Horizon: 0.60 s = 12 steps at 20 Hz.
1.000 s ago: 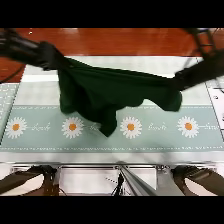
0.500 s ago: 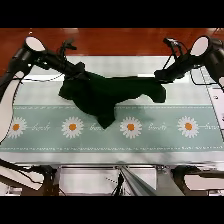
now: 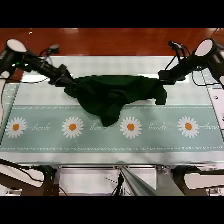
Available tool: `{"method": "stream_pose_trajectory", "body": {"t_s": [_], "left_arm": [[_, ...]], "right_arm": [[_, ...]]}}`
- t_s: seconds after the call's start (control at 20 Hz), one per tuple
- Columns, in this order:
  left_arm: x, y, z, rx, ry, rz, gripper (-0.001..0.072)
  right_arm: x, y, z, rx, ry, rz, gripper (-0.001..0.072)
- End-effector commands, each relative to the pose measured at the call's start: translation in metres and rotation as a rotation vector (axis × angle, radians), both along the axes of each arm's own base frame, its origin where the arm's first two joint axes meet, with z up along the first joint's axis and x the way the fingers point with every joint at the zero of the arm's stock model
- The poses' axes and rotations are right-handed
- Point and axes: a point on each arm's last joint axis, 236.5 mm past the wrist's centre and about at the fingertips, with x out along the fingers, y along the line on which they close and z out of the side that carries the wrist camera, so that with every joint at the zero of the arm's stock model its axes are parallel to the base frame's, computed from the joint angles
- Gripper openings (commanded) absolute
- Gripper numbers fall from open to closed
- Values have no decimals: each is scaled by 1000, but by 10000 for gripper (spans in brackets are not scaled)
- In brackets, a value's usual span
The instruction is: Fold the shirts.
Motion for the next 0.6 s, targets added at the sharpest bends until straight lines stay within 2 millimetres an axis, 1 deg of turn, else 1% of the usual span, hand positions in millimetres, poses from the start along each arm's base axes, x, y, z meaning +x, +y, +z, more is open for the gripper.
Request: {"method": "stream_pose_trajectory", "body": {"t_s": [0.0, 0.05, 0.15, 0.25, 0.35, 0.4, 0.55], "left_arm": [[-42, -6, -26, -28, 164, 12, 573], [-56, -18, -45, -22, 209, 9, 606], [-79, -44, -77, -13, 252, 2, 606], [-86, -66, -98, -1, 244, 22, 606], [-82, -85, -105, -11, 218, 47, 606], [-80, -92, -109, -5, 202, 52, 605], [-84, -109, -122, -10, 228, 48, 606]], "right_arm": [[-2, 3, 0, 9, 1, 26, 21], [-1, 3, 0, 8, -2, 29, 21], [0, 3, 0, 6, -10, 36, 20], [0, 2, 0, 4, -15, 44, 21], [1, 2, 0, 4, -20, 46, 21], [2, 2, 1, 3, -24, 45, 21], [6, 2, 1, 3, -38, 39, 21]]}}
